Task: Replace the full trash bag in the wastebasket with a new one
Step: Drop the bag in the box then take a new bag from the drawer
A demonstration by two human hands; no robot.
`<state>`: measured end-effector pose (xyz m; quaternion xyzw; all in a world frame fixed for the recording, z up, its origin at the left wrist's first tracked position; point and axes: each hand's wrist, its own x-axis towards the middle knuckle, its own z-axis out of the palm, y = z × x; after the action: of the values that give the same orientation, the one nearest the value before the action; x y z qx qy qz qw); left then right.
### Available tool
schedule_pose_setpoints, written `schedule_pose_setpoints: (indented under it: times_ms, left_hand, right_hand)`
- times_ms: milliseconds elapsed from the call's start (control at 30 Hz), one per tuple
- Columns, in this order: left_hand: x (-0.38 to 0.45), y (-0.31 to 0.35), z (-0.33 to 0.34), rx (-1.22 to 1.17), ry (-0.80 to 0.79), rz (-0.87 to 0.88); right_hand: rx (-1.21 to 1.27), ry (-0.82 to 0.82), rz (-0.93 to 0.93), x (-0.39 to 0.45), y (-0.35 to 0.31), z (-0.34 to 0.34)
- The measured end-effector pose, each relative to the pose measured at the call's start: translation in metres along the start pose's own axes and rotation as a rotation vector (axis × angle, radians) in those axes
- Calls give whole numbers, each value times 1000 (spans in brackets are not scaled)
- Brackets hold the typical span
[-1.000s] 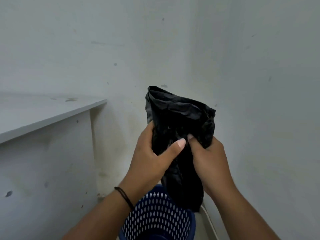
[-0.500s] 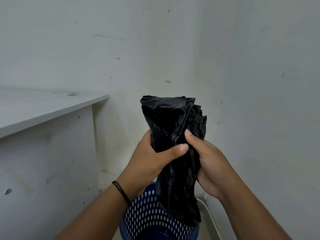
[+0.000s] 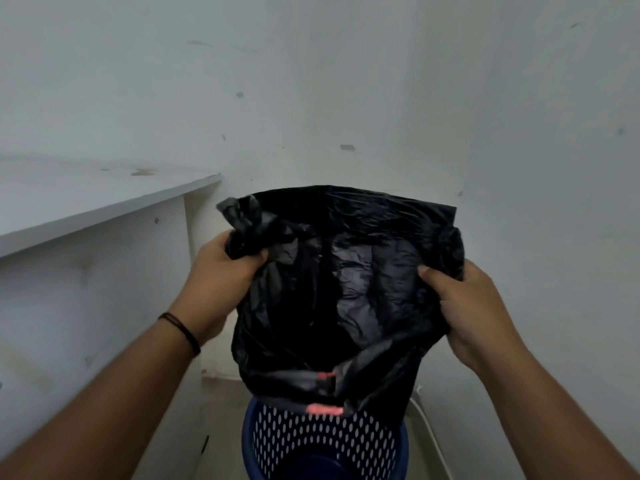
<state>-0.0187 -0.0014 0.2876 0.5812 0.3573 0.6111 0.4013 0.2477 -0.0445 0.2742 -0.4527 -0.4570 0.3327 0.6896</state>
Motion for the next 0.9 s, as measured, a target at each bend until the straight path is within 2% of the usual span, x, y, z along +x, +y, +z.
schedule_pose_setpoints:
  times_ms: [200,300,433,533,633,700,833,900]
  left_hand:
    - [16,10,-17,133,11,-30]
    - [17,14,-14,75,14,-60]
    - [4,19,9,-153,-37,-187]
    - [-15,22,35,-206,-137,-168]
    - [-32,21,55,-123,-257,-140]
    - [-36,19,61,1,-247,-119]
    - [-32,15,59,-72,-146,-122]
    - [-32,16,55,-224,-189,-158]
  right_hand:
    - [4,91,29,9,10,-26]
    - [9,100,30,7,10,-25]
    - [14,-17,3,-5,0,0]
    - [-6,-114,-15,-19,-7,27]
    - [274,-397,163,-34,-21,51]
    - [398,-505,289,-41,-29,57]
    - [470,-482,317,-45,-23,54]
    - [374,-467,262,-47,-21,56]
